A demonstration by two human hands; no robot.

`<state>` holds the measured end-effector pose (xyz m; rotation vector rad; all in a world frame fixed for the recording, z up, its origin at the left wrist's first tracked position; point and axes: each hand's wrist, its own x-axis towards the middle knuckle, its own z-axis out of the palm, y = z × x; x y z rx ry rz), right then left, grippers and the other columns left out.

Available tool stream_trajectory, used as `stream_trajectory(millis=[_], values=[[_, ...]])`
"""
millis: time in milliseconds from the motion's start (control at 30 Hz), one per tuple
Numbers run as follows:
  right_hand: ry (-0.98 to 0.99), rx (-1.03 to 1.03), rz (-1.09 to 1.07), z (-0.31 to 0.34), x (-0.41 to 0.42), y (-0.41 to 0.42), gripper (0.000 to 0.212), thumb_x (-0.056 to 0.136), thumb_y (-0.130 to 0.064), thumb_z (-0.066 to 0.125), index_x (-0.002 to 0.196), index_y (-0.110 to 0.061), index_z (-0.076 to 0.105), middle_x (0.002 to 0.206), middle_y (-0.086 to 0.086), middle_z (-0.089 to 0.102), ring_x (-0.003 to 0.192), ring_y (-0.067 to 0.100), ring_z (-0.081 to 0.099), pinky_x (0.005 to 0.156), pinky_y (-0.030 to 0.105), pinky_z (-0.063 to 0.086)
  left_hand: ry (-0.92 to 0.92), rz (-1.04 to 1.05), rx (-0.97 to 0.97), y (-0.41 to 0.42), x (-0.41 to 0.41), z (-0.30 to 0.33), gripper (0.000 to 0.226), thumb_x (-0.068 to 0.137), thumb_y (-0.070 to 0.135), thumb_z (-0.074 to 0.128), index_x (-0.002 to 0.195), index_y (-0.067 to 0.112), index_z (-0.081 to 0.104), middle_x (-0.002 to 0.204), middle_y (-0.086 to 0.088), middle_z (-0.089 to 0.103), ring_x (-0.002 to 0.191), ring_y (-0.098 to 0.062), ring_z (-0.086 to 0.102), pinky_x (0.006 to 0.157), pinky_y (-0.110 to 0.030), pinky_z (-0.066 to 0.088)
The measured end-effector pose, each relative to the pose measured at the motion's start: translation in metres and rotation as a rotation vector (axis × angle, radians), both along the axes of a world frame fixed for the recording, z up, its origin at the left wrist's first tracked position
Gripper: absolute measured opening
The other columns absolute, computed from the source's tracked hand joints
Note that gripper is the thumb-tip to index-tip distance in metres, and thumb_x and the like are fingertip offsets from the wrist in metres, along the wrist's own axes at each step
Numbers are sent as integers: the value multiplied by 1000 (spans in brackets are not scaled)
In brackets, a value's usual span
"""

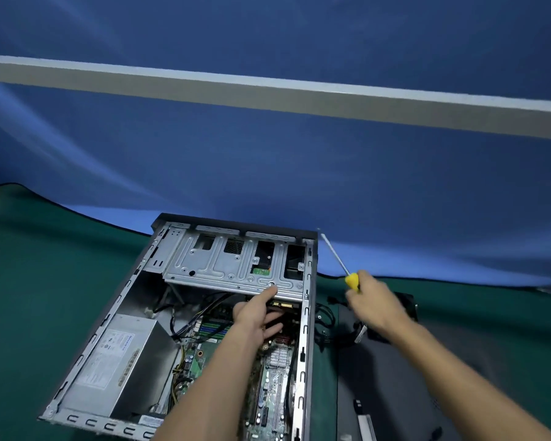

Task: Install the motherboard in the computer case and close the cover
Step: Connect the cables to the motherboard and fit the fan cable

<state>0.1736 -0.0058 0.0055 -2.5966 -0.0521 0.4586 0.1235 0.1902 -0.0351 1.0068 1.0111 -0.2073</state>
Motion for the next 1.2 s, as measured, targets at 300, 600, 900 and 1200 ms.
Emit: stream_trajectory(millis=[300,600,900,1200], values=[[159,202,-318,-102,-19,2,24,88,-17,58,64,-16,52,60,0,54,64,25,51,55,31,35,11,-54,43,3,1,-4,64,75,30,79,124,5,48,114,-14,61,85,-20,69,59,-34,59],[266,119,-339,-132,-12,22,30,89,-28,64,65,-13,54,66,4,58,72,27,58,61,28,38,22,-61,48,7,2,-11,69,70,33,81,125,6,48,114,-12,61,79,-19,72,60,-34,59],[223,15,-312,-132,-12,26,35,89,-32,64,62,-14,50,62,-2,55,68,23,57,62,27,39,30,-59,52,7,3,-13,69,69,33,82,124,6,50,113,-14,62,79,-20,72,63,-37,59],[231,425,-506,-127,-9,1,23,89,-16,64,66,-17,60,57,5,56,54,24,54,59,33,46,23,-52,17,7,4,-11,64,70,28,81,123,7,51,121,-17,58,90,-24,69,62,-37,59]])
